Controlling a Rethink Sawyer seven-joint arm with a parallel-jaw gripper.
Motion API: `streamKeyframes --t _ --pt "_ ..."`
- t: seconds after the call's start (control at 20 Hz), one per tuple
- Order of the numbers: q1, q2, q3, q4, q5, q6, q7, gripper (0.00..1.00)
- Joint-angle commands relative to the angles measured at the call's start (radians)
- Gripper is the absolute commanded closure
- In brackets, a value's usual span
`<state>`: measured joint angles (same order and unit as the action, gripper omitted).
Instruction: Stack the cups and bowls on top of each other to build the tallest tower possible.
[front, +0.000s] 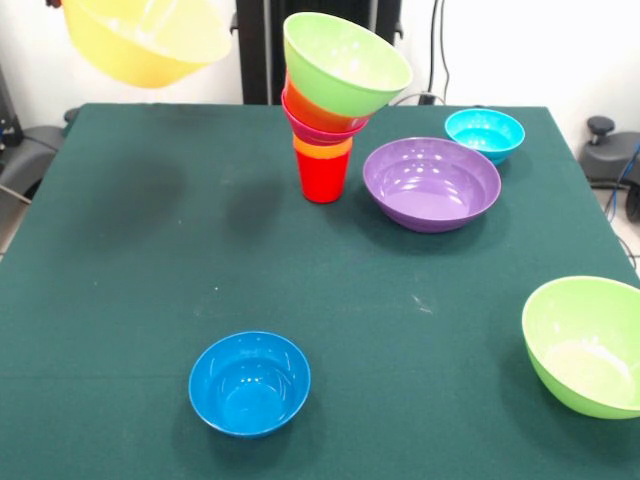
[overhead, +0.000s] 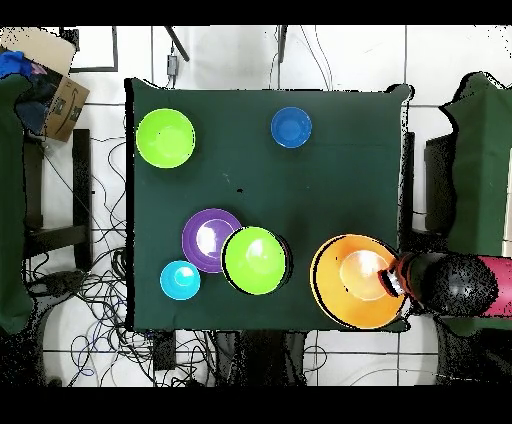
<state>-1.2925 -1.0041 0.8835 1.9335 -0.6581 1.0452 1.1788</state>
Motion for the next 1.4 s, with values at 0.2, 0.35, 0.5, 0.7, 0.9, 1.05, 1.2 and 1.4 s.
streamKeyframes --t 0.2,0.35,0.5,0.7,0.9,1.05,1.2,1.4 --pt "0.068 -0.035 0.048 0.034 0.06 0.125 -0.189 1.0" --pt "0.066 -0.059 0.054 0.038 0.076 0.133 -0.188 1.0" --pt "0.068 -0.08 0.061 0.039 0.095 0.152 -0.19 1.0" --pt "0.072 -0.115 0.068 0.046 0.122 0.17 -0.187 1.0" --pt "0.071 -0.148 0.076 0.056 0.144 0.177 -0.19 1.0" --pt "0.074 -0.17 0.079 0.066 0.163 0.181 -0.183 1.0" --pt "0.071 -0.186 0.088 0.086 0.185 0.177 -0.174 1.0" --pt "0.073 -0.201 0.093 0.108 0.202 0.165 -0.158 1.0"
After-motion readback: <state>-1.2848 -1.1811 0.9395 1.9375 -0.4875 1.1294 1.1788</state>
